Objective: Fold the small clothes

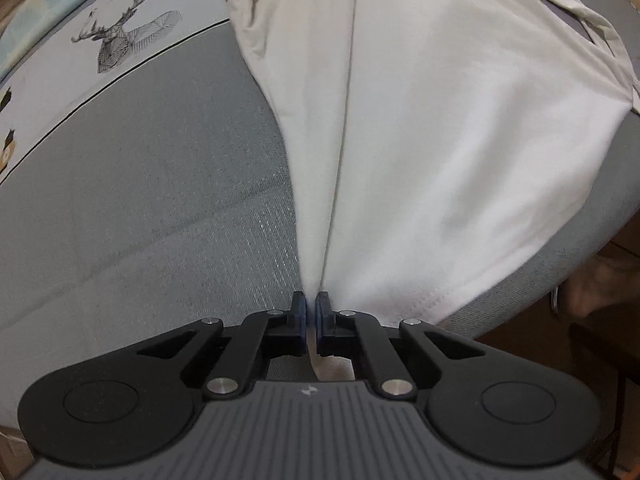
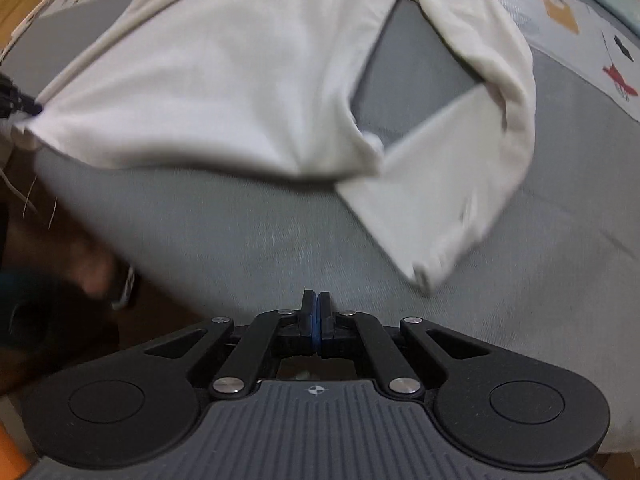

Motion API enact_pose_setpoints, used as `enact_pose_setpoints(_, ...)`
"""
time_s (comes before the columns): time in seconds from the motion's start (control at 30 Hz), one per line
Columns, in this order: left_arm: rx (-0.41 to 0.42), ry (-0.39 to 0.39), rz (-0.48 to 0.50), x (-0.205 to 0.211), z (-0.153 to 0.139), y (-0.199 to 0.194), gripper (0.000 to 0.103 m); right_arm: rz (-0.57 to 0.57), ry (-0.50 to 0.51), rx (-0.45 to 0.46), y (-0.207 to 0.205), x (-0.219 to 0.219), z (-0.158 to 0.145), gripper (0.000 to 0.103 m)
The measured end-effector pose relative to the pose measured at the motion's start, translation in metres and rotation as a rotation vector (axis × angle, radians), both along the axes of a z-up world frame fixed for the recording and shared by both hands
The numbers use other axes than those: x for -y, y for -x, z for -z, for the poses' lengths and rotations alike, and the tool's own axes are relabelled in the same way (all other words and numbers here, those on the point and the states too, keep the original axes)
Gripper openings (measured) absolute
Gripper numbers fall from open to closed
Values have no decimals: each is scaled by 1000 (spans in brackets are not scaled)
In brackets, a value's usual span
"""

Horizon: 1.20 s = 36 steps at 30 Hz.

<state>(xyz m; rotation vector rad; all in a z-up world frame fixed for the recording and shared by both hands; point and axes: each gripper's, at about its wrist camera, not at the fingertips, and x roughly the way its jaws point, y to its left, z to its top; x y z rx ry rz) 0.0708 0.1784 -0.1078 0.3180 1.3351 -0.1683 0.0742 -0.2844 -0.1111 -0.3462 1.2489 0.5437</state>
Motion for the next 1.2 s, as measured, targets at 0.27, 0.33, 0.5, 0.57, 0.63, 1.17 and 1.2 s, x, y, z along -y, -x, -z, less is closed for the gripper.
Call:
enact_pose_setpoints(0.27, 30, 115, -138, -18, -17, -7, 16, 192, -201, 219, -18, 24, -38, 22)
enact_pose_setpoints(0.33, 8, 128, -144, -20, -14, -7, 19, 226, -266, 234, -31, 16, -39, 43)
enact_pose_setpoints(0.5, -35, 122, -110, -16, -6, -2, 23, 204, -233, 227, -58, -18, -27, 47)
enact_pose_setpoints(0.57, -44, 123, -114, -19, -4, 0, 23, 178, -187, 217, -65, -32, -18, 47)
enact_pose_setpoints(0.63, -44, 125, -115, -20, -2, 0, 23, 155, -139, 198, -66, -43, -8, 47)
enact_pose_setpoints(1.17, 158, 114, -98, -37, -40, -3, 3, 339, -809, 63, -32, 70, -75, 2)
enact_pose_setpoints(1.2, 126, 72, -95, -38, -30, -4, 3, 365, -798, 47, -33, 77, -72, 2)
